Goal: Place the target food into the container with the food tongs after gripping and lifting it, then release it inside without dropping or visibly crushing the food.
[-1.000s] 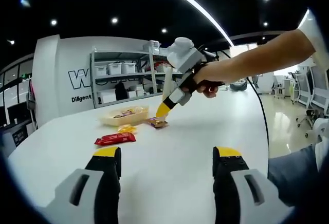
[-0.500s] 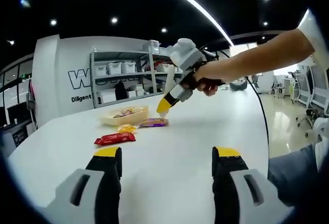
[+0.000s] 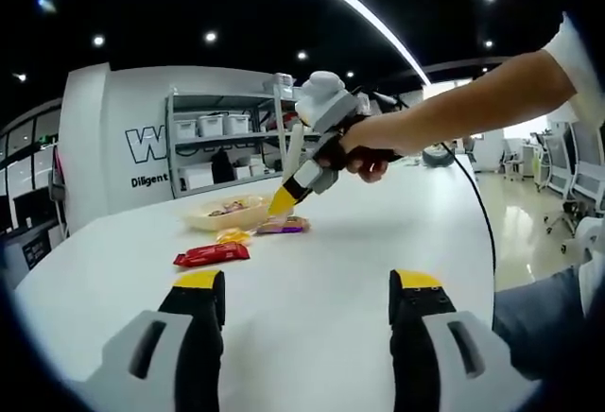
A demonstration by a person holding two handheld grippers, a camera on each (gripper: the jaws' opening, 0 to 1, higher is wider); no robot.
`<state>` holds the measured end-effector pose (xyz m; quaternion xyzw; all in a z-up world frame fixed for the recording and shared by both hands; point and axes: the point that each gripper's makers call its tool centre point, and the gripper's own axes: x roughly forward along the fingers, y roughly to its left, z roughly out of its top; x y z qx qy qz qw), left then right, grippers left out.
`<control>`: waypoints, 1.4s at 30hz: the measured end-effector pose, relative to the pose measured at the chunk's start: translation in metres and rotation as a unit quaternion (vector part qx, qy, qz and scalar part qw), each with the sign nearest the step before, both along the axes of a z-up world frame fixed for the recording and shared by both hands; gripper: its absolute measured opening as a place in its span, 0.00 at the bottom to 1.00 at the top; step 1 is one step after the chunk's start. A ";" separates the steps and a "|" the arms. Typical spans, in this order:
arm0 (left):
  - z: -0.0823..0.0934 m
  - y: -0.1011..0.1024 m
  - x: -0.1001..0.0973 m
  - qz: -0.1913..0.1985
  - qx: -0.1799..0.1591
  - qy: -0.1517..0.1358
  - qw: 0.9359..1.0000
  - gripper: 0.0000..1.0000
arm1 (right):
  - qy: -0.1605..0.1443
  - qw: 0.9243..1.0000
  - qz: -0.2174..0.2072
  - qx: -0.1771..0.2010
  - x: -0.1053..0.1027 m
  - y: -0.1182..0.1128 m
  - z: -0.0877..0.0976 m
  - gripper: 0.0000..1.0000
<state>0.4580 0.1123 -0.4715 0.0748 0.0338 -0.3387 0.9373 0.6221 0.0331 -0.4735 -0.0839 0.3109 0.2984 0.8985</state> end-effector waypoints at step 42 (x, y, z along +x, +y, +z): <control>0.000 -0.001 -0.003 -0.006 0.001 -0.003 1.000 0.68 | -0.057 0.998 -0.028 0.023 0.042 -0.014 0.047 0.15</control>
